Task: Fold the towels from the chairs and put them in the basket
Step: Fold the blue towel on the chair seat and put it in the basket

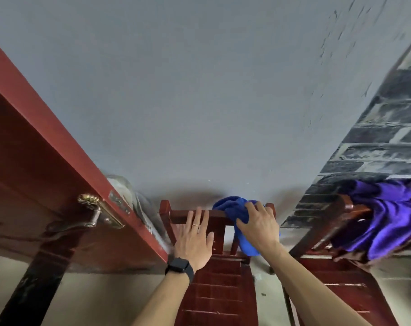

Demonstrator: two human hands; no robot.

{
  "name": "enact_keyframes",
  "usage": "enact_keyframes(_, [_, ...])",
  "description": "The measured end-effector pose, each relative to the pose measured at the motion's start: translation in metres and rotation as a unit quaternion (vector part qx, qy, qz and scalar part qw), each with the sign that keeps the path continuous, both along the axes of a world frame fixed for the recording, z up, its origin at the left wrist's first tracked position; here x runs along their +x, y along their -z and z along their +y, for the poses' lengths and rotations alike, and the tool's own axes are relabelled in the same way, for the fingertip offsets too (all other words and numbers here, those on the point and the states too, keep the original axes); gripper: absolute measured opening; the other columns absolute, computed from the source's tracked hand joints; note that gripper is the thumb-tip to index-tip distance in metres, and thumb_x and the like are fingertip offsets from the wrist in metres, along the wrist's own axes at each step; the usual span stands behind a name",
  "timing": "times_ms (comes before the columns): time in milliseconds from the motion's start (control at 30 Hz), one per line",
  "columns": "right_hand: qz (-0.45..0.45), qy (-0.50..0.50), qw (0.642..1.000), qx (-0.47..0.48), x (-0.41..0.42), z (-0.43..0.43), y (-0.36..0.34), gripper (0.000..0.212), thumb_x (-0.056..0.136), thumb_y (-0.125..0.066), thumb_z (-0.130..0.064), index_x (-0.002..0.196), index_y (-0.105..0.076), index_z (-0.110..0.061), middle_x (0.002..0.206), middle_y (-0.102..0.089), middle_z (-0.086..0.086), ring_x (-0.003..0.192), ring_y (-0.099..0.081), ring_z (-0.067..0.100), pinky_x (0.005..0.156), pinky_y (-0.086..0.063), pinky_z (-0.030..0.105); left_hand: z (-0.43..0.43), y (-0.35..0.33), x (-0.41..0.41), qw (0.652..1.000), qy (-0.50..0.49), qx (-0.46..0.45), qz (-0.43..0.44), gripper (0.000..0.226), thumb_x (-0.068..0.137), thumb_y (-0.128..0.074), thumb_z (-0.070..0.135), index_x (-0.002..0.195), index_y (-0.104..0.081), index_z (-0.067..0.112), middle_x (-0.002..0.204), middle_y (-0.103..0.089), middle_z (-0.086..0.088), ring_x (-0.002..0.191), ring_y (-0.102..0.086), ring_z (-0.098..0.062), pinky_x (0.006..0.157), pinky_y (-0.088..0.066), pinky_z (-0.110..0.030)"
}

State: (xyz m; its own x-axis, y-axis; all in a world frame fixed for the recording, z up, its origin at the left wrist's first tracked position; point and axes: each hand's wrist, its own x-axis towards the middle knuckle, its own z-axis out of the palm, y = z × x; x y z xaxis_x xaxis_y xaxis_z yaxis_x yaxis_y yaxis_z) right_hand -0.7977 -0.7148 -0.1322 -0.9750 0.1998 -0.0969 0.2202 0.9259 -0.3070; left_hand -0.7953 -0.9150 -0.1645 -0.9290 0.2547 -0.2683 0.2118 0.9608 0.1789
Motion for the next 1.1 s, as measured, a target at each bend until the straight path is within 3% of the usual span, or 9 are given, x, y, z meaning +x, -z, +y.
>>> enact_keyframes(167, [0.024,0.081,0.984,-0.158,0.023,-0.001,-0.007,0.023,0.075,-0.071,-0.025,0.08,-0.054,-0.011,0.078,-0.06,0.002,0.074,-0.052,0.028,0.066,-0.043,0.038,-0.006,0.004,-0.003,1.0,0.003,0.028,0.001,0.06,0.104,-0.02,0.046,0.158,0.001,0.029,0.166,0.01,0.007,0.153,0.011,-0.017,0.121,-0.018,-0.053])
enact_keyframes(300, [-0.007,0.195,0.91,-0.366,0.082,-0.006,-0.026,0.014,0.078,-0.069,-0.015,0.085,-0.058,-0.01,0.069,-0.062,0.0,0.064,-0.057,0.019,0.056,-0.045,0.031,-0.006,-0.011,-0.008,0.997,-0.009,0.073,-0.023,0.059,0.103,-0.025,0.049,0.157,-0.02,0.027,0.166,-0.008,0.004,0.154,-0.002,-0.019,0.119,-0.017,-0.055])
enact_keyframes(367, [-0.005,0.228,0.853,-0.47,0.117,-0.011,-0.029,0.017,0.074,-0.07,-0.013,0.09,-0.065,-0.01,0.076,-0.07,0.005,0.071,-0.063,0.019,0.063,-0.051,0.034,-0.005,-0.025,0.0,0.988,-0.048,0.142,-0.031,0.053,0.101,-0.03,0.052,0.14,-0.052,0.024,0.157,-0.037,-0.003,0.145,-0.032,-0.024,0.115,-0.031,-0.048])
enact_keyframes(433, [0.0,0.244,0.78,-0.576,0.148,-0.015,-0.025,0.03,0.066,-0.068,-0.01,0.096,-0.071,-0.009,0.092,-0.076,0.014,0.087,-0.071,0.026,0.078,-0.056,0.042,-0.002,-0.035,0.02,0.95,-0.092,0.275,-0.12,0.055,0.098,-0.031,0.059,0.116,-0.067,0.021,0.129,-0.063,-0.007,0.121,-0.057,-0.027,0.104,-0.043,-0.042])
enact_keyframes(533, [-0.033,0.242,0.696,-0.675,0.183,-0.019,-0.015,0.038,0.071,-0.068,0.0,0.108,-0.071,-0.003,0.11,-0.072,0.025,0.108,-0.068,0.04,0.098,-0.05,0.056,0.004,-0.039,0.067,0.853,-0.099,0.41,-0.308,0.072,0.085,-0.042,0.077,0.125,-0.067,0.022,0.125,-0.068,0.002,0.12,-0.06,-0.015,0.106,-0.041,-0.037])
enact_keyframes(600, [-0.06,0.222,0.673,-0.704,0.199,-0.02,-0.012,0.037,0.083,-0.065,0.006,0.118,-0.068,-0.003,0.116,-0.07,0.023,0.112,-0.066,0.039,0.103,-0.049,0.054,0.004,-0.034,0.094,0.821,-0.113,0.451,-0.331,0.052,0.087,-0.061,0.06,0.115,-0.071,0.016,0.116,-0.072,-0.002,0.116,-0.063,-0.018,0.103,-0.045,-0.037])
enact_keyframes(733, [-0.074,0.199,0.674,-0.708,0.219,-0.008,-0.012,0.038,0.088,-0.069,-0.003,0.125,-0.064,-0.007,0.121,-0.07,0.017,0.115,-0.066,0.033,0.104,-0.05,0.05,0.002,-0.033,0.124,0.826,-0.174,0.461,-0.273,0.006,0.091,-0.069,0.021,0.096,-0.072,0.019,0.102,-0.073,-0.002,0.109,-0.065,-0.022,0.096,-0.05,-0.038])
enact_keyframes(967, [0.021,0.265,0.815,-0.515,0.228,0.028,-0.016,0.019,0.087,-0.075,-0.022,0.101,-0.065,-0.015,0.093,-0.072,0.005,0.092,-0.07,0.023,0.075,-0.055,0.034,-0.016,-0.065,0.133,0.749,-0.379,0.527,-0.135,0.013,0.102,-0.051,0.015,0.09,-0.056,0.016,0.089,-0.059,-0.005,0.087,-0.059,-0.023,0.08,-0.052,-0.039])
enact_keyframes(1100, [0.062,0.254,0.853,-0.451,0.231,0.049,-0.028,0.015,0.09,-0.069,-0.017,0.101,-0.06,-0.013,0.085,-0.066,-0.003,0.086,-0.066,0.022,0.06,-0.043,0.024,-0.047,-0.084,0.137,0.78,-0.4,0.482,0.003,0.013,0.101,-0.048,0.016,0.091,-0.056,0.015,0.09,-0.06,-0.007,0.083,-0.056,-0.022,0.076,-0.048,-0.038])
